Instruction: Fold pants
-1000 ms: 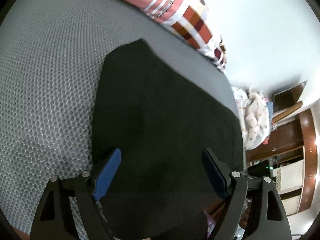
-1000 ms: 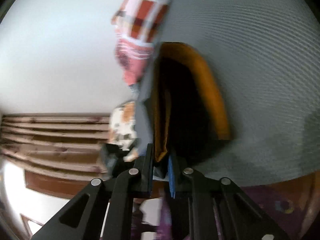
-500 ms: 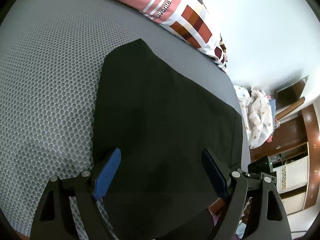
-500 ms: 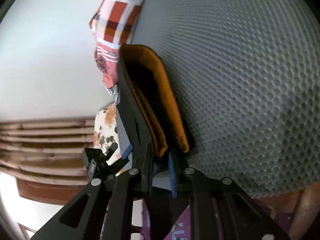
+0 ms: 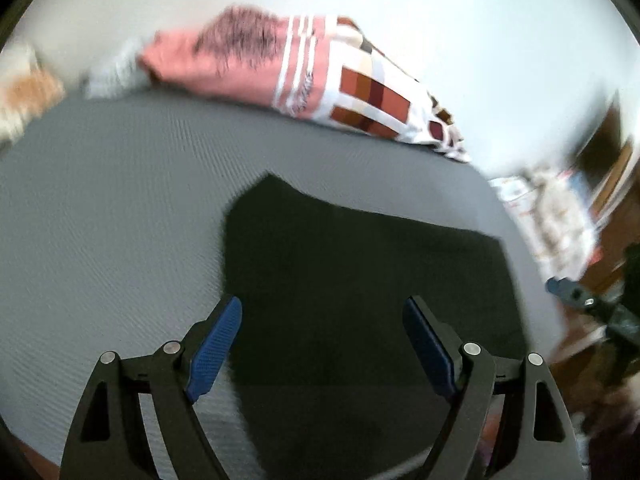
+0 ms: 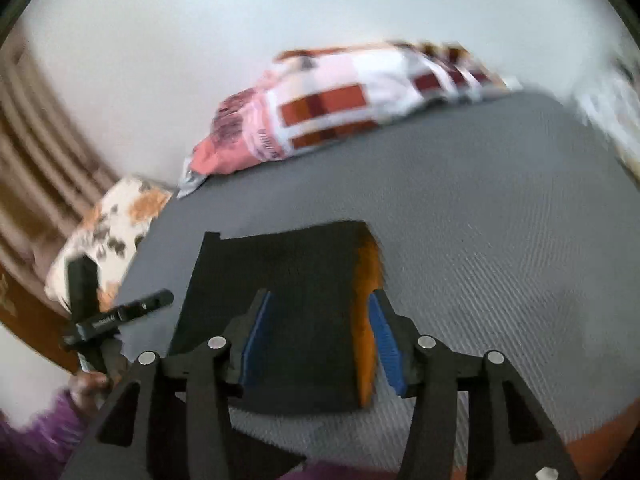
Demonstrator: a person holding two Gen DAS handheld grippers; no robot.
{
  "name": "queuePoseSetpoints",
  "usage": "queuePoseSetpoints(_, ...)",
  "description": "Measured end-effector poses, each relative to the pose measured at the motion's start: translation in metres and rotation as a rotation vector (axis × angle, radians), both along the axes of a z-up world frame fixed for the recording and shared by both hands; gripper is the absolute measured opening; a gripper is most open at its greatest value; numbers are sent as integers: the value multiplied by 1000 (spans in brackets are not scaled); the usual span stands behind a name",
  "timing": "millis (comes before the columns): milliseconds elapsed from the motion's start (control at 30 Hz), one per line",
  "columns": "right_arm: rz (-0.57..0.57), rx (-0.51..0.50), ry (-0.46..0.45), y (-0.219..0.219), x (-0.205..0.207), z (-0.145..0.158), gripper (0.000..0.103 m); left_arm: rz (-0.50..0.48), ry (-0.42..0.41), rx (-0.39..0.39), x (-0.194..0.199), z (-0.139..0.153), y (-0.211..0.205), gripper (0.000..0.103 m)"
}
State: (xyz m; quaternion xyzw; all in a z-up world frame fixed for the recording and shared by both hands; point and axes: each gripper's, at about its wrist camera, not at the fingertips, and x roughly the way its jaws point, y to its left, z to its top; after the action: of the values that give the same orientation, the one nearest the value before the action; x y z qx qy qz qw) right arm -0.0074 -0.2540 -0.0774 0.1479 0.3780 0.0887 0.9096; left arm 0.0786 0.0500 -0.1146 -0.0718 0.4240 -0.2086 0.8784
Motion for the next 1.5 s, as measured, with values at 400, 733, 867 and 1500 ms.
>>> queuePoseSetpoints(400,-46,50,147,3,28,-80,57,46,27,84,6,-29,-6,83)
queuePoseSetpoints(733,-47,-36,111,24,21,-63,68,110,-10,123,3,-23,-3,83)
queuePoseSetpoints(867,-45,-48,34,38,7,-39,71,112,-56,180,-3,-16,-9,83)
queuePoseSetpoints(1500,-80,-154,-99,82,-34,8,94,194,-252,320,-29,27,-18,91)
